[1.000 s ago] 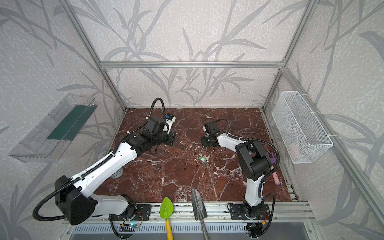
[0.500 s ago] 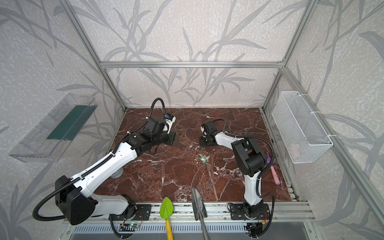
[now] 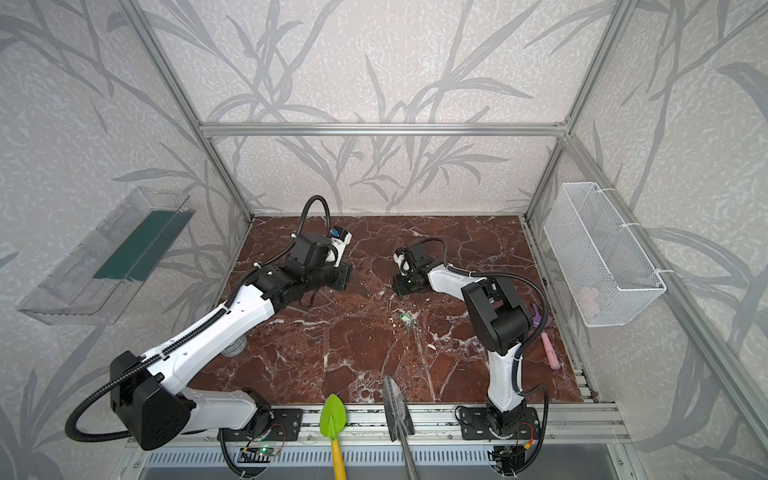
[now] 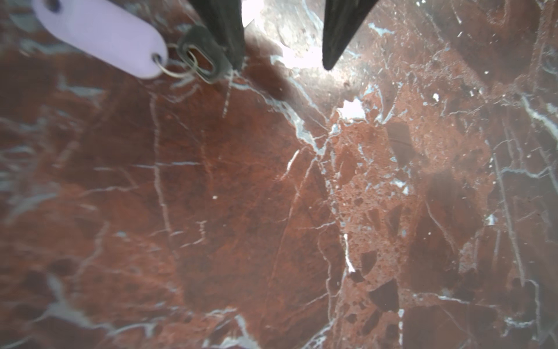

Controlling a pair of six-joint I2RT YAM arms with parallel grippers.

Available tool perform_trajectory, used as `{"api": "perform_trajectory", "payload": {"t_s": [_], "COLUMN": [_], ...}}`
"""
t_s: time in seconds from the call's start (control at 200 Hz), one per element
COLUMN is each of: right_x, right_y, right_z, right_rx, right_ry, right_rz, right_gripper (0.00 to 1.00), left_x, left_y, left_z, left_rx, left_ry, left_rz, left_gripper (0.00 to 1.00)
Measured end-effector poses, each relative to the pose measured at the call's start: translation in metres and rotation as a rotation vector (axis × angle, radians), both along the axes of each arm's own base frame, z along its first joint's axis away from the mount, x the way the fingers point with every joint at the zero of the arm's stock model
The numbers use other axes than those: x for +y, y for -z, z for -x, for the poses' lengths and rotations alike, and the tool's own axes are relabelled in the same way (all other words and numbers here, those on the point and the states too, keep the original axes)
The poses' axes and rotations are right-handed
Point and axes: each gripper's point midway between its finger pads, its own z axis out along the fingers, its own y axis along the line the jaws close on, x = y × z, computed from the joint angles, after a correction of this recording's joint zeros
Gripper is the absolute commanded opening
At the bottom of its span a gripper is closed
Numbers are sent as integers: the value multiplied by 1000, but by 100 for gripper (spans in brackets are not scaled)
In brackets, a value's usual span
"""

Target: Put the keys on the keyring

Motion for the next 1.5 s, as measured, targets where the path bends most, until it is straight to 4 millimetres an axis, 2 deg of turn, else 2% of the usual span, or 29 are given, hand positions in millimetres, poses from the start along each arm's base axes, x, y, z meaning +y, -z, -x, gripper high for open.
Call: {"api": "perform_trajectory", "payload": {"t_s": [0.28, 0.415, 0.755, 1.025, 1.25, 1.5], "right_x": [-19, -25, -25, -9, 12, 41], "right_y": [6, 17, 16, 14, 11, 4], "right_z": [0, 9, 10, -3, -16, -14], "right_rx": [7, 39, 38, 37, 15, 9], "right_ry": [75, 91, 97, 79, 38, -96], "right_rz": [91, 108, 96, 48, -32, -160], "right_gripper": [55, 56, 58, 58, 58, 56], "left_x": [-1, -1, -1, -1, -1, -1], "left_y": [3, 3, 3, 3, 3, 3], "left_z": [0, 0, 0, 0, 0, 0], "left_rx": [7, 7, 7, 7, 6, 6], "left_ry": [3, 3, 3, 3, 4, 4], "left_rz": [-3, -3, -3, -3, -4, -5], "left_gripper": [0, 0, 0, 0, 0, 0]}}
